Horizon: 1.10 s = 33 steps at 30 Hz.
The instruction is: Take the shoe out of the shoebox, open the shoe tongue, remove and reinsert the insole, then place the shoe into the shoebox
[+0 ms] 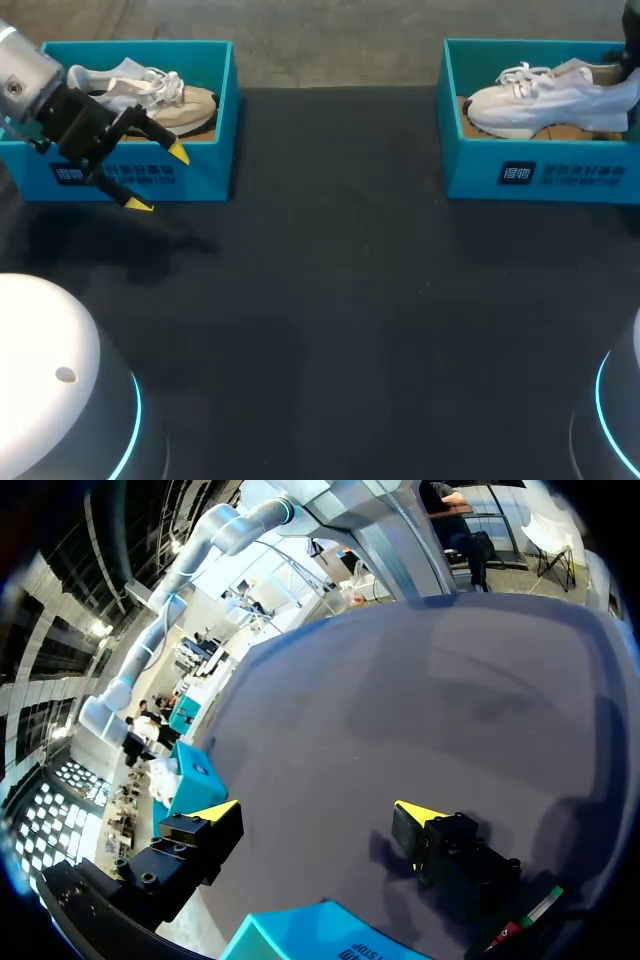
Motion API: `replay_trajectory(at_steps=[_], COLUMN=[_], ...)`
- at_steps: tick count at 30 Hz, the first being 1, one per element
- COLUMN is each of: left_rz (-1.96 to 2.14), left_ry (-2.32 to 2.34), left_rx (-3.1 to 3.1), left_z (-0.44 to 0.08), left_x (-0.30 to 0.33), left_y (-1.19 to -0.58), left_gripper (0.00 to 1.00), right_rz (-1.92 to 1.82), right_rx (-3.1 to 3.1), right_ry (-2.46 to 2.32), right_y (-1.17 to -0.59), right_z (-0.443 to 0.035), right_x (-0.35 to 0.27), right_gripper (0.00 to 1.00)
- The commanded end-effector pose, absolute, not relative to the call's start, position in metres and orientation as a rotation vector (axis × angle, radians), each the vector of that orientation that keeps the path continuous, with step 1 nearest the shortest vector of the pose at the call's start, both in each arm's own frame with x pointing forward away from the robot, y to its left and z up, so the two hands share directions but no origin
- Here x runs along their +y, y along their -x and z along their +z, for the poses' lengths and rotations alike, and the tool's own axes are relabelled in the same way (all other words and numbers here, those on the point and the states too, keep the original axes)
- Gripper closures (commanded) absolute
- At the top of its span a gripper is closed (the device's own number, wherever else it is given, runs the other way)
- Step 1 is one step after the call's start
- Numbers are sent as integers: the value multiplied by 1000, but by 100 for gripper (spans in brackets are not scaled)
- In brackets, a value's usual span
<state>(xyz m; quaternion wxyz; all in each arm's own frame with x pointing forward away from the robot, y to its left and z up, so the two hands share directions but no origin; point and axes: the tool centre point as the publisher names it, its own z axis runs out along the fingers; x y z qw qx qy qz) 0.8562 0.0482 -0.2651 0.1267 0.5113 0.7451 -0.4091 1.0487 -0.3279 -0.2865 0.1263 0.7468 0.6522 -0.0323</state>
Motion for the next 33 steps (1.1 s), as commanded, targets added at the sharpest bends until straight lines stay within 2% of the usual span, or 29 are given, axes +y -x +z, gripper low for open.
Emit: replay_trajectory(at_steps=[1,33], left_rz=[-1185,-1185], left_ry=[-1489,-1489], left_rx=[2172,2172], left_z=[-264,-264], left_x=[48,48], left_y=[-855,-855], left_gripper=[0,0], right_rz=[-90,-129], right_rx=[1892,1930], right_ry=[-2171,-2192], right_y=[-1044,-1020], right_z=[-295,-354], right_x=[-328,-329], right_gripper=[100,100])
